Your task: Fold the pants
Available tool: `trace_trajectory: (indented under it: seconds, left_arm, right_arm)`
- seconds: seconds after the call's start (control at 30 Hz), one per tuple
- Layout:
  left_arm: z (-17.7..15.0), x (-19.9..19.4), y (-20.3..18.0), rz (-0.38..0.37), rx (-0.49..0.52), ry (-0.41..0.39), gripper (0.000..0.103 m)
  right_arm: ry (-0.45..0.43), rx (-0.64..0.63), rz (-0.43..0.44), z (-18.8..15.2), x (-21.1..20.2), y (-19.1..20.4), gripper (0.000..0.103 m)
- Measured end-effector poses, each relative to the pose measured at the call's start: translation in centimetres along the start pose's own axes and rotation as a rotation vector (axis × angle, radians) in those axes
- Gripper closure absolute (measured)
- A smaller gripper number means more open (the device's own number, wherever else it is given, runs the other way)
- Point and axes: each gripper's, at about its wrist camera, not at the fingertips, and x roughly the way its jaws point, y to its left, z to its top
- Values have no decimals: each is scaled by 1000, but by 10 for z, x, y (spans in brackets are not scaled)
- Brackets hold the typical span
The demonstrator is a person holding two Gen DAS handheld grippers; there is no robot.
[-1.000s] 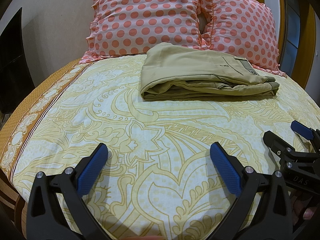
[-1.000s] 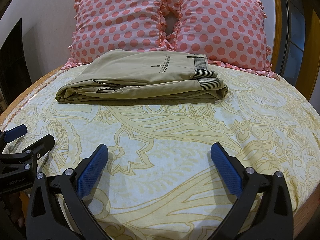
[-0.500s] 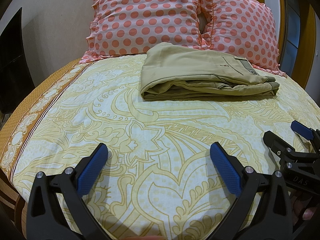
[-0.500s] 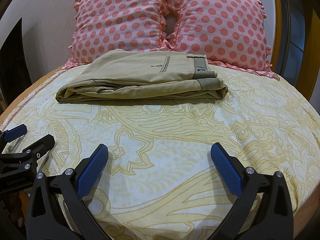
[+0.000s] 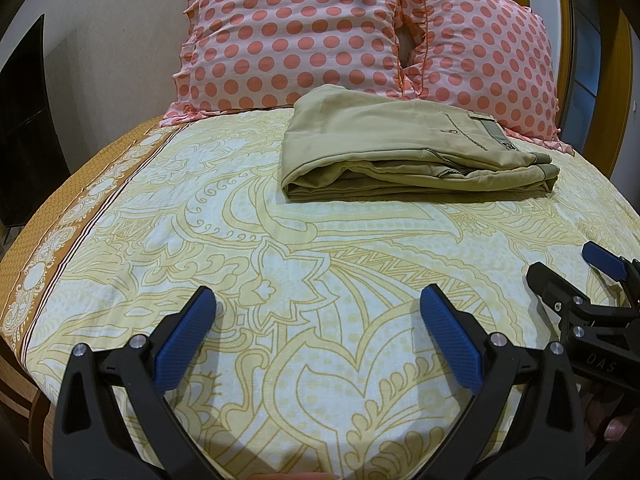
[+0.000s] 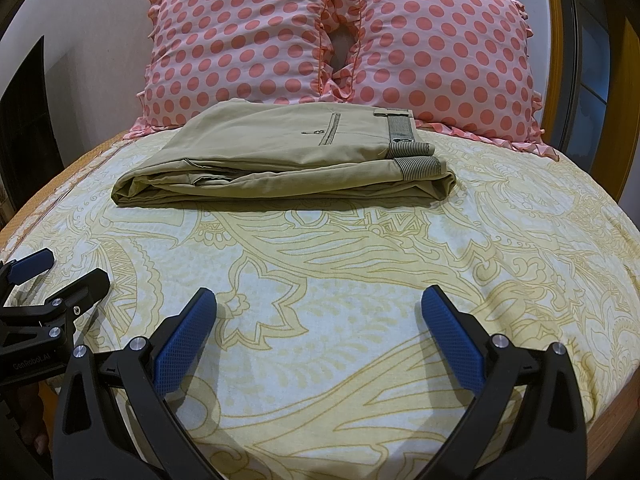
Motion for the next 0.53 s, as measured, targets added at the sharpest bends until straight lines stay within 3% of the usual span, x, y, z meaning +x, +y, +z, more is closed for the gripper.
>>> trace_trajectory:
  seconds: [0.53]
  left_arm:
    - [1, 1, 1, -4, 5, 3, 2]
  right_arm:
    - [-1, -1, 1, 0, 0, 0, 1]
